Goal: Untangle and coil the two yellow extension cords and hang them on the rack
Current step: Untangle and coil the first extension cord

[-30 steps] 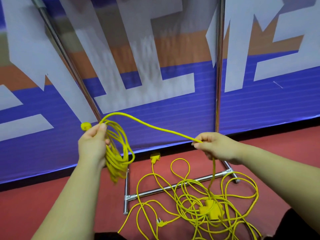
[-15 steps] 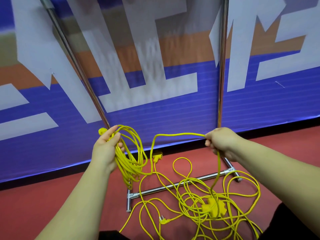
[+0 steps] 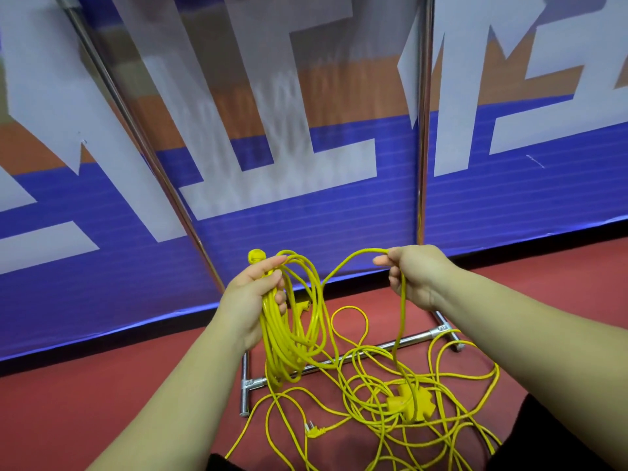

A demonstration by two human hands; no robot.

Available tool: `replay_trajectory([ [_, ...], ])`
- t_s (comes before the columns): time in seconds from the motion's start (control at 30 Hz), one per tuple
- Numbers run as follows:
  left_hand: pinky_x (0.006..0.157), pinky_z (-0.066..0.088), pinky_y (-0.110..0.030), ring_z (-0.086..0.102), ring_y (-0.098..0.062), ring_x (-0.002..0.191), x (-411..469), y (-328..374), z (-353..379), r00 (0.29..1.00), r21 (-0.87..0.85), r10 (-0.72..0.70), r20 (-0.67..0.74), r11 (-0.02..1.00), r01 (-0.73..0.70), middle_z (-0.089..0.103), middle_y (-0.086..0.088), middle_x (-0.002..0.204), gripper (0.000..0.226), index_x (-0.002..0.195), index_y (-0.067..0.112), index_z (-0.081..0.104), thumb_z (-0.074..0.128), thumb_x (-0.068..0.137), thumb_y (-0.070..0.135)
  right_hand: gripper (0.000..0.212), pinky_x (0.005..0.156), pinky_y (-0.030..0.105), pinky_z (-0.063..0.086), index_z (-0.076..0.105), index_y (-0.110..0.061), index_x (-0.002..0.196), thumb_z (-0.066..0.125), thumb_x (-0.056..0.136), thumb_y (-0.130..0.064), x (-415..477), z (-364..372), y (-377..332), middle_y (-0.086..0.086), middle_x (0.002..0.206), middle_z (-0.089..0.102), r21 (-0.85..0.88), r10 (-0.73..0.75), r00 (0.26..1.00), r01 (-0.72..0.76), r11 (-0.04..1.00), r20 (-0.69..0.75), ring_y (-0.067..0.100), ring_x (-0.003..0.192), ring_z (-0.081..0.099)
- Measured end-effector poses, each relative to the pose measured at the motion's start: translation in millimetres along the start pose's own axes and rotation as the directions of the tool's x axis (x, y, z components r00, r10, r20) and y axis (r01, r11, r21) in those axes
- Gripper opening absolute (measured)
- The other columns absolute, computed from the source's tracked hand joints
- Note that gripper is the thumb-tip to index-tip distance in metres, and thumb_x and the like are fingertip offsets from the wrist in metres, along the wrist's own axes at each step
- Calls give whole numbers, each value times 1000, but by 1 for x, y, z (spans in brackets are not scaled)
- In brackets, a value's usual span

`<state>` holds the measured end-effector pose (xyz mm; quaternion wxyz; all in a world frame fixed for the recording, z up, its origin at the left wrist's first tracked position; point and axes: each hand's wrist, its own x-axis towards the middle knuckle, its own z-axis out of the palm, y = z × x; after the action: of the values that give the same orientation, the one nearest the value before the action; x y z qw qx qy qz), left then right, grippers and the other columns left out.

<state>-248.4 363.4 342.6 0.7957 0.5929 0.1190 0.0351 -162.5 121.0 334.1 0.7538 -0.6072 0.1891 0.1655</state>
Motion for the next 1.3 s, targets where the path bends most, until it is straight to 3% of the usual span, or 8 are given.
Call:
replay_trajectory([
  [0.3,45,45,-26,49,-14,49,-7,-11,22,989,15,-86,116,996,85,54,-7,74,39,130,18,64,48,99,1,18,54,22,42,63,-12,109,47,101,-13,6,-2,-11,-1,101,75,138,-142,989,138,981,25,7,54,47],
  [0.47,48,46,-28,52,-18,53,-4,-17,28,989,-28,-116,92,993,119,58,-11,77,40,135,30,60,44,104,11,19,56,23,40,61,-12,117,50,102,-13,-3,-1,-11,0,100,76,134,-190,947,159,978,258,6,54,49],
  [0.7,50,49,-30,53,-20,56,1,-22,31,994,-131,-105,25,986,107,59,-10,78,34,137,33,57,48,104,28,18,57,22,42,65,-9,115,56,99,-8,-23,7,-1,1,85,73,-85,-172,852,244,966,494,8,58,52],
  [0.8,53,50,-30,55,-19,58,4,-24,31,995,-141,-99,-24,985,94,60,-9,77,33,136,32,58,50,104,26,19,56,21,46,73,-13,111,64,95,-7,-33,13,8,-2,66,66,-259,-209,823,390,884,528,8,57,56],
  [0.9,57,49,-31,56,-18,57,6,-25,31,993,-164,-91,-73,983,78,61,-8,75,32,134,30,59,50,104,23,18,60,20,47,78,-24,104,72,91,-13,-44,22,19,-5,62,68,-412,-245,778,538,736,578,5,56,59],
  [1.03,64,47,-34,54,-19,62,9,-26,28,987,-180,-89,-133,982,64,57,-3,68,37,135,27,58,54,101,12,21,58,14,45,78,-29,107,74,88,-20,-49,28,28,-13,51,63,-490,-309,742,639,593,595,-3,49,55],
  [1.13,60,51,-34,57,-19,58,9,-21,27,989,-202,-70,-133,979,42,53,-5,64,40,136,24,56,52,101,6,24,58,18,48,75,-23,110,73,89,-12,-49,31,36,-10,53,62,-427,-278,743,603,674,609,3,52,58],
  [1.3,56,55,-33,63,-19,56,14,1,22,983,-288,7,-186,956,-61,53,-9,70,35,132,21,56,46,102,5,16,65,21,49,54,-8,111,57,98,0,-44,28,46,11,79,63,-306,-186,688,527,793,702,13,66,63],
])
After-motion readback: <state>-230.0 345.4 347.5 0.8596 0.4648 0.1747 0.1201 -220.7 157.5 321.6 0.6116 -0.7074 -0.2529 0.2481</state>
